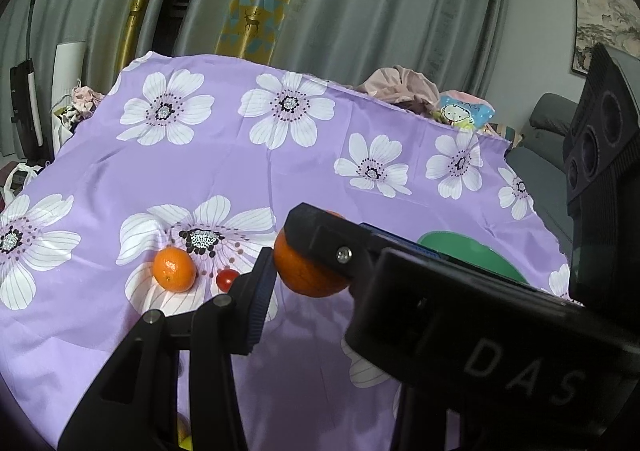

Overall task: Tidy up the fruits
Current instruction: 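Carry the orange with the right gripper toward the green bowl, then lower the held orange with the right gripper into the green bowl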

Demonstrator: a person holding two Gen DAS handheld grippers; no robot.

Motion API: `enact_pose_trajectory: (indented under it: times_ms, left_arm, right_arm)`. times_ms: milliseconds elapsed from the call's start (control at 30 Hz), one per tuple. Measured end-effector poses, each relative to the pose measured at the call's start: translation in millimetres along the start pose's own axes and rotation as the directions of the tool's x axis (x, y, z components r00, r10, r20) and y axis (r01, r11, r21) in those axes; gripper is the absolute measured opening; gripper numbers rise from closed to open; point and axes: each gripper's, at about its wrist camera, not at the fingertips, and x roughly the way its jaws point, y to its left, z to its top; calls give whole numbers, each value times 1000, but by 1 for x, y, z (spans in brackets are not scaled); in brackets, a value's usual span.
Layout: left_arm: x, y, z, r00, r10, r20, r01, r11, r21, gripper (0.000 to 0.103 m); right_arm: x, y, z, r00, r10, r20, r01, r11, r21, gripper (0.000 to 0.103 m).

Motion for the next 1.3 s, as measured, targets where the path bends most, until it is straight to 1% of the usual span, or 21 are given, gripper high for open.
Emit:
enact_pose_trajectory:
  times_ms: [233,333,400,433,500,567,667,867,1100,1300]
  left_arm:
    - [-1,0,1,1000,-5,9,5,1000,-1,42]
    - [-2,0,3,1000,-10,23,10,1000,-20,42]
    - [-3,1,7,999,-20,29,21,999,-37,42]
    - [-3,0,8,999,-12,30,13,999,-32,42]
    - [-3,-5,9,999,-9,35,10,1000,-8,42]
    - [-3,-10,9,999,-11,44,11,1000,2,42]
    - [-3,-18,12,999,-22,48,21,1000,21,42]
    - [-6,-32,18,995,-60,75,56,997,52,43]
    - [-3,-46,22,994,-80,70,75,995,72,43]
    - [2,-60,25,992,-112,61,106,991,86,42]
  right_arm:
    - [-2,1,1,1000,0,9,0,1000,2,45]
    - [-4,1,4,1000,2,14,-2,1000,-1,45]
    - [-5,-2,8,1000,13,20,-14,999,45,45]
    - [-5,-2,10,1000,15,18,-15,999,49,45]
    - [-4,2,12,1000,-10,9,10,1000,-3,45]
    - [-10,2,12,999,-18,32,19,1000,-25,45]
    - [-16,-4,14,1000,-3,31,3,1000,5,45]
    - [-31,-9,19,997,-22,76,22,1000,-2,45]
    - [-40,-19,24,995,-36,94,35,999,13,45]
    - [-52,-29,25,992,-63,110,61,998,26,45]
